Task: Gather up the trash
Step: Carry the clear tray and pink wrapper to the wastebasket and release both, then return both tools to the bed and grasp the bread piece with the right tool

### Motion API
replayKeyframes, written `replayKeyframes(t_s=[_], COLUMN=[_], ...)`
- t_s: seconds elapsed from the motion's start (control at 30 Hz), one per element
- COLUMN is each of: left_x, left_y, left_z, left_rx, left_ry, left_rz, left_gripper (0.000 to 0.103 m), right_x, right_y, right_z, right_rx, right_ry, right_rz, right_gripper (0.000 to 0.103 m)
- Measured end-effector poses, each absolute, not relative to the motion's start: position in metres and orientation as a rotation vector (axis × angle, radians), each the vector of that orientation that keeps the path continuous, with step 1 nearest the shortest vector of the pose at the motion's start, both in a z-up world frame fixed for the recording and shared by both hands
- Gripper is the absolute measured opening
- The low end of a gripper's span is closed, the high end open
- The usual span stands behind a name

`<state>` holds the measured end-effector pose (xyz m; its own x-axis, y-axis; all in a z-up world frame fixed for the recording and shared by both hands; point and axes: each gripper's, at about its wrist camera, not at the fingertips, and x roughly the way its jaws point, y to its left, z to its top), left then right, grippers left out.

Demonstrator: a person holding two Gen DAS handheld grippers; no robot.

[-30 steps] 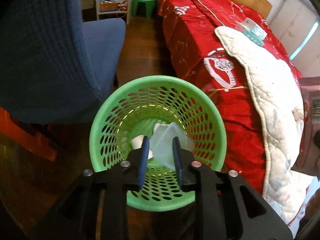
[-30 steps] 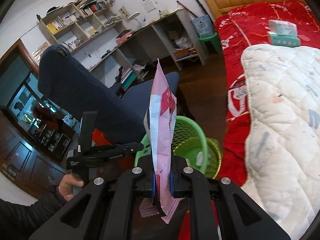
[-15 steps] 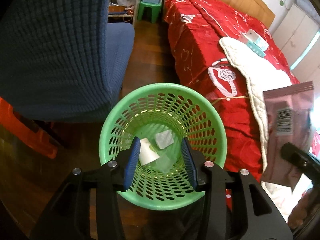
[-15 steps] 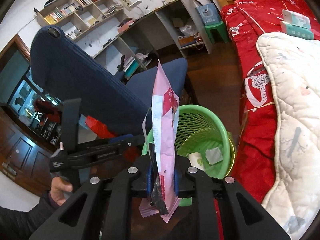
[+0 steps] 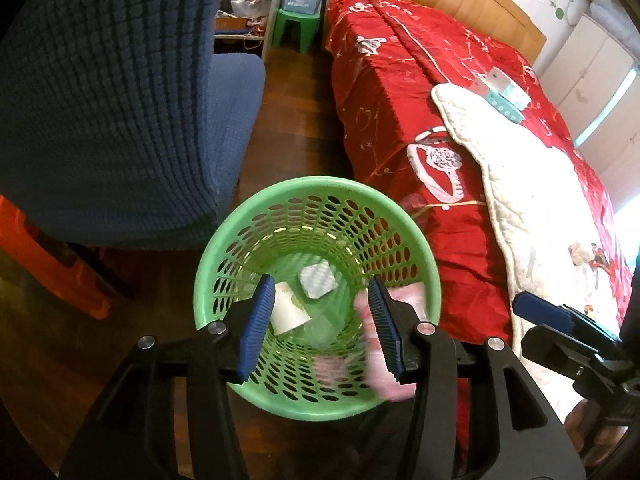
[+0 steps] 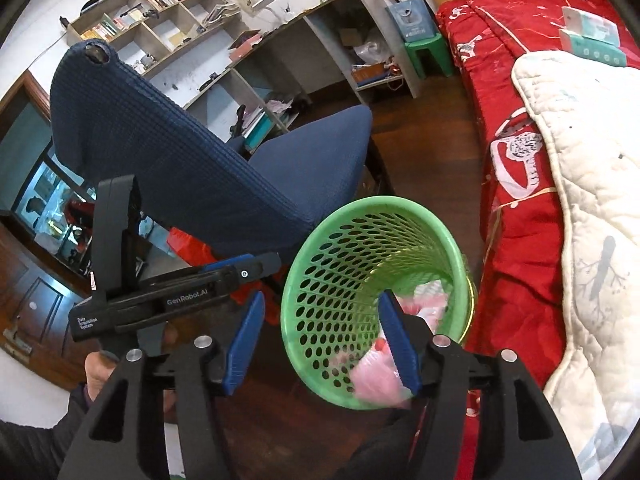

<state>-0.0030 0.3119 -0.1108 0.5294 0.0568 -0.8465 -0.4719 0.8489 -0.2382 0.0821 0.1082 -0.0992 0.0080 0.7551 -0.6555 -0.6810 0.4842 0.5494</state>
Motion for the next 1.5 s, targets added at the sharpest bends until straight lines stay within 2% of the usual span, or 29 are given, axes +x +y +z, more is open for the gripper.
replayKeyframes(t_s=[0.13,0.23,0.43,0.6,1.23,1.5], left_x=[0.002,0.008,0.021,0.036,0.091,0.106], left_y=[0.302,0.293,0.269,0.244,0.129,0.095], left_z=[-0.107,-0.105,-0.098,-0.092,-0.072,-0.07], left_rx=[-0.464,-0.455,-0.433,-0.401,-0.278,-0.245], left_ry=[0.969,0.97,0.967,0.966,0.971,0.985], left_rz=[0.312,0.294,0.244,0.191,-0.031,-0.094], left_gripper=[0.049,0.05,0.054,0.054,0.054,0.054], right_x=[0.081,0.08,0.078,0.083,0.118,0.142], right_y=[0.095,0.082,0.05,0.015,-0.166,-0.218], right_z=[-0.091,-0.084,-0.074,-0.068,-0.085,-0.108], right_rx=[0.086,0.071,0.065,0.084,0.162,0.221], right_ry=[1.06,1.026,0.979,0.956,0.942,0.996], right_rz=[1.111,1.086,1.011,0.929,0.457,0.323], right_gripper=[0.06,0.068,0.076,0.079,0.079,0.071])
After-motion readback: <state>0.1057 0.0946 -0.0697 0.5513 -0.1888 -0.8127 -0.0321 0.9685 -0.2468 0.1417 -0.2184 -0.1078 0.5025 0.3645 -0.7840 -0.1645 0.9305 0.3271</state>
